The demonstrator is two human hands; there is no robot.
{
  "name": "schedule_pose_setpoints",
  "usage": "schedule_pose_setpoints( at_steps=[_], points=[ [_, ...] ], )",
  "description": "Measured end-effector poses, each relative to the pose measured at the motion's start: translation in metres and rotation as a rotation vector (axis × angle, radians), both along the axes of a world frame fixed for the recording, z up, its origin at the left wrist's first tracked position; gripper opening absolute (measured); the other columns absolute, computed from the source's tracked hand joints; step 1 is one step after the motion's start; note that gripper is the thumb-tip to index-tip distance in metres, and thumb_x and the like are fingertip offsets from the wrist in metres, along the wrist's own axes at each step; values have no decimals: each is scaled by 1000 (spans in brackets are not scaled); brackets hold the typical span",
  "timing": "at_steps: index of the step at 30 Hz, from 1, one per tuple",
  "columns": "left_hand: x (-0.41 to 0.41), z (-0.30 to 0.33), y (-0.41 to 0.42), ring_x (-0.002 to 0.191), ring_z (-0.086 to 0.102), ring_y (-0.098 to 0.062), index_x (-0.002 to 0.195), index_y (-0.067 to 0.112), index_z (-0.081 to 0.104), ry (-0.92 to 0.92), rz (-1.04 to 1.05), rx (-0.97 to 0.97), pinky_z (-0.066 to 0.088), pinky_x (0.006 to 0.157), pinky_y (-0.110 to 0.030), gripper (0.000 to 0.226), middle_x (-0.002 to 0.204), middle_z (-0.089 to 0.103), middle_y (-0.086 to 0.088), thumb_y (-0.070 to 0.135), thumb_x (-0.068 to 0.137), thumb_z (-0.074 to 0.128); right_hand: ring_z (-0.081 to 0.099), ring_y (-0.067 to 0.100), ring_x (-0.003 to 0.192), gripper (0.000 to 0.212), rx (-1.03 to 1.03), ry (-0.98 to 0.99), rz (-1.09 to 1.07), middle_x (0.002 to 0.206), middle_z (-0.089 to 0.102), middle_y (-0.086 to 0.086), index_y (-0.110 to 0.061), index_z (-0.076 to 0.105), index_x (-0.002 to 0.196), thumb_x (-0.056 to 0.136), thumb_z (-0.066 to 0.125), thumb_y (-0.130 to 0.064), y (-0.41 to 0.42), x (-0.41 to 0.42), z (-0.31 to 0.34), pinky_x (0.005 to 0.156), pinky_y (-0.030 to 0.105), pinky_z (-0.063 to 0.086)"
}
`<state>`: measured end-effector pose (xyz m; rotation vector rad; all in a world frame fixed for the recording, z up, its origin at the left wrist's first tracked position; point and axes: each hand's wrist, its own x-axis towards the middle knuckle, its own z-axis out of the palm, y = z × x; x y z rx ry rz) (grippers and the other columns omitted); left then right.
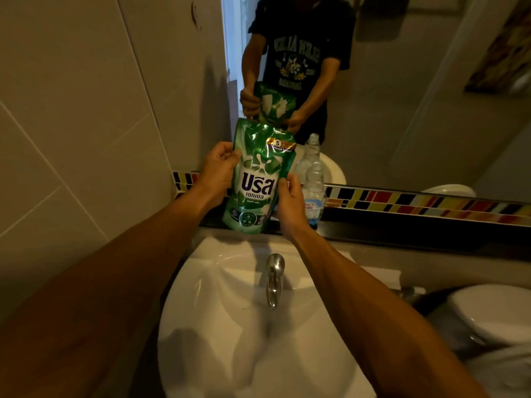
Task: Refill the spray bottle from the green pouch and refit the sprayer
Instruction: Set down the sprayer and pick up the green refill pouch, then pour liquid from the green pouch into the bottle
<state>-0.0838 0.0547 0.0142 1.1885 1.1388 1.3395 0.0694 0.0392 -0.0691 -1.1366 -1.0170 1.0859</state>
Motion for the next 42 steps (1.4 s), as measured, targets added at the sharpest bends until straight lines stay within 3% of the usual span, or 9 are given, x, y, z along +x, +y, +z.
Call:
schedule_pose_setpoints(
  at_steps=[7,11,16,21,25,31,36,40,42],
  points=[
    [45,25,8,59,68,-1,95,22,58,15,-55,-31,52,45,-19,9,84,69,3,16,99,53,66,7,112,30,-47,126,92,113,72,-32,-52,46,136,106,48,-50,-23,30,11,79,31,58],
    [58,29,17,58,69,-5,98,21,59,73,-69,-62,52,43,-22,6,87,68,0,17,98,55,66,15,121,71,-2,121,102,138,66,-5,-38,35,153,95,75,-29,-28,36,2,89,36,61],
    [64,27,25,71,68,-14,100,20,60,183,-45,-118,52,49,-26,6,92,69,-3,16,96,57,61,24,131,89,26,152,75,149,57,8,-35,21,162,95,74,-10,-32,40,-8,101,50,58],
    [65,22,29,68,64,-16,95,21,60,206,27,-109,49,52,-28,12,94,67,-7,10,94,58,59,28,135,94,13,165,98,154,53,9,-40,13,164,97,71,-10,-33,39,-15,103,60,55],
    [63,24,31,72,66,-19,110,21,59,229,53,-89,52,52,-30,23,104,67,-8,5,92,58,61,28,133,95,12,163,111,152,56,6,-43,13,163,96,73,-13,-33,34,-17,102,63,54],
    [62,27,30,74,67,-22,125,15,57,258,42,-46,58,59,-33,36,93,68,-8,0,93,59,65,23,128,98,13,197,142,148,59,-1,-53,11,161,95,74,-16,-33,29,-16,98,57,58],
    [63,35,32,84,63,-32,127,11,55,277,27,-44,58,77,-49,38,105,63,-20,-4,93,58,64,25,129,97,7,206,146,149,57,0,-53,12,160,95,74,-17,-30,29,-13,98,59,58],
    [64,42,36,70,63,-22,127,13,56,308,36,-48,58,57,-34,39,93,65,-11,-3,92,58,66,21,125,92,17,208,140,147,60,-1,-48,16,161,97,72,-13,-26,29,-8,96,53,60],
    [65,43,40,71,63,-23,125,16,58,308,39,-66,57,55,-32,38,103,66,-13,-4,92,57,66,22,125,91,22,213,138,149,58,4,-44,15,162,98,71,-11,-23,29,-7,95,52,61]
  ],
)
